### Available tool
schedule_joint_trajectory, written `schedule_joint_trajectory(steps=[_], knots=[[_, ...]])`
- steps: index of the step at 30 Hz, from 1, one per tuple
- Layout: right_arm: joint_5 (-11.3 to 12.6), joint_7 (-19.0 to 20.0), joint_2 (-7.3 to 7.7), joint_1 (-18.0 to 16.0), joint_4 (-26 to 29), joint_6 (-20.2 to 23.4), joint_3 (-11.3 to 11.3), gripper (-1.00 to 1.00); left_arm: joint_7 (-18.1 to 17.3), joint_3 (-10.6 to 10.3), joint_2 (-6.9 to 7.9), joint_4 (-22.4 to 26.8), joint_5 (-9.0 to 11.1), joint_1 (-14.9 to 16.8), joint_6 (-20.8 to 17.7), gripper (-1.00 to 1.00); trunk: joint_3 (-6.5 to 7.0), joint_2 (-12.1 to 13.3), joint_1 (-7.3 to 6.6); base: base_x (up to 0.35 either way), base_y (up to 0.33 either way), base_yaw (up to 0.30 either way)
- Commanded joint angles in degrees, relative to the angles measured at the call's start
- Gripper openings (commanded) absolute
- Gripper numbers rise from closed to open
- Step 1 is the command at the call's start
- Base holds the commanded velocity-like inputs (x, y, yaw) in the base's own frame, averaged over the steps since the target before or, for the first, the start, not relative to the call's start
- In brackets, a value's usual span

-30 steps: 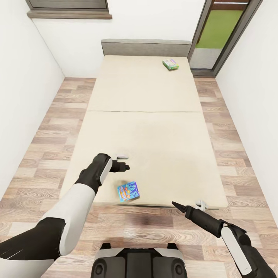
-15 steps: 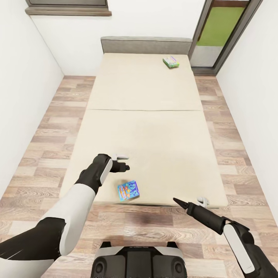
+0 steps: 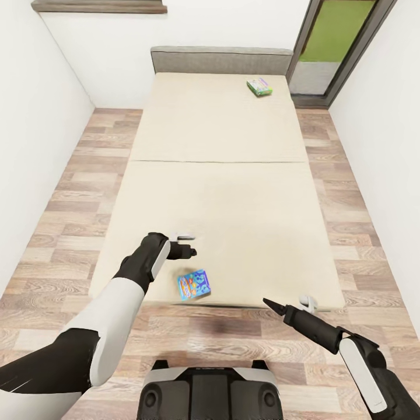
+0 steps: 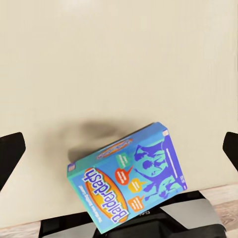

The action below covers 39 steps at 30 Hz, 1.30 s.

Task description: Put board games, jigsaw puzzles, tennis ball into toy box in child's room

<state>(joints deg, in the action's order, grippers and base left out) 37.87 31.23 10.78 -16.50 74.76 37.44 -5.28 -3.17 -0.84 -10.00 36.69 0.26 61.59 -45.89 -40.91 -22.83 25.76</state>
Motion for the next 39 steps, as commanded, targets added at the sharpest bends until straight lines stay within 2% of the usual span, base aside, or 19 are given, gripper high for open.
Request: schedule_joint_trajectory(steps=[1, 22, 30, 39], knots=[[0.3, 0.0, 0.00, 0.0, 0.0, 0.4, -0.1, 1.00, -0.1, 0.0, 0.00, 0.1, 0.0, 0.0, -0.3, 1.00, -0.16, -0.1, 0.03, 0.000, 0.000, 0.000], [0.3, 0.1, 0.03, 0.0, -0.1, 0.4, -0.1, 1.00, -0.3, -0.1, 0.00, 0.0, 0.0, 0.0, 0.0, 1.00, -2.13, -0.1, 0.03, 0.000, -0.003, 0.000], [0.3, 0.1, 0.03, 0.0, 0.0, 0.3, -0.1, 1.00, -0.4, -0.1, 0.00, 0.0, 0.0, 0.0, 0.2, 1.00, -2.88, -0.1, 0.03, 0.000, -0.190, 0.000], [0.3, 0.1, 0.03, 0.0, -0.1, 0.3, -0.1, 1.00, -0.4, -0.1, 0.00, 0.1, 0.0, 0.0, 0.3, 1.00, -3.72, -0.1, 0.03, 0.000, -0.042, 0.000]])
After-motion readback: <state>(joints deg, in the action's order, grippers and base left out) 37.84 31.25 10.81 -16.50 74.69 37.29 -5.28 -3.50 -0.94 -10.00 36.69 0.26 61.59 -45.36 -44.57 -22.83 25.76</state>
